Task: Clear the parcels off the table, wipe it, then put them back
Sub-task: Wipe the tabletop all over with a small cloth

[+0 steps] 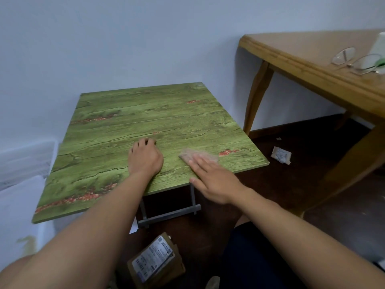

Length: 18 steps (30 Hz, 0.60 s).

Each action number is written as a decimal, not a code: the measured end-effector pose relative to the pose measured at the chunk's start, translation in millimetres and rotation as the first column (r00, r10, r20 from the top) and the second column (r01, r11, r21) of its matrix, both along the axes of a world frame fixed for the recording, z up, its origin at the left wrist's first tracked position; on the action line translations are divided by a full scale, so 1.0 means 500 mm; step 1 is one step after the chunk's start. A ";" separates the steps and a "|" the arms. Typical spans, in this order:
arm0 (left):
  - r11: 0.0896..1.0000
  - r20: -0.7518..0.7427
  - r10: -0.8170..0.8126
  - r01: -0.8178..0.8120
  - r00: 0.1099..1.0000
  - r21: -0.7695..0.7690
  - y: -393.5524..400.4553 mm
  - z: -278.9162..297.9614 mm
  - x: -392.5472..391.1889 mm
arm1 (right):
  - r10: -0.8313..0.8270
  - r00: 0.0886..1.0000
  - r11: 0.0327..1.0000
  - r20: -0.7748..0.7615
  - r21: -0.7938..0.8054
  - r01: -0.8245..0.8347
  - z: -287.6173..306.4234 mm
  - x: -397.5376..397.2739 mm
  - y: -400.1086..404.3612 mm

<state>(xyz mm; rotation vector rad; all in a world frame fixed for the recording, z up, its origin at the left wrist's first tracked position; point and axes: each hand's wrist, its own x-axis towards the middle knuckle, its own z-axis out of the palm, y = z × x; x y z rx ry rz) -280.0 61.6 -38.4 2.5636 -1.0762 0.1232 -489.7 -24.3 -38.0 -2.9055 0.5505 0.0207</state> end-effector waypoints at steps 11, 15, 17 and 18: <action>1.000 0.002 0.001 -0.001 1.000 -0.004 -0.001 -0.003 0.003 | -0.492 0.866 0.862 -0.095 0.085 0.499 0.015 -0.173 -0.162; 1.000 0.014 0.007 -0.007 1.000 -0.004 -0.004 -0.005 0.004 | -0.504 0.856 0.864 -0.114 -0.072 0.499 0.006 -0.135 -0.105; 1.000 0.021 0.008 -0.007 1.000 -0.005 -0.005 -0.007 0.005 | -0.464 0.876 0.885 -0.129 -0.117 0.451 0.009 -0.104 -0.059; 1.000 0.022 0.005 -0.005 1.000 -0.009 -0.005 -0.008 0.005 | -0.431 0.893 0.900 -0.131 -0.139 0.414 0.011 -0.086 -0.033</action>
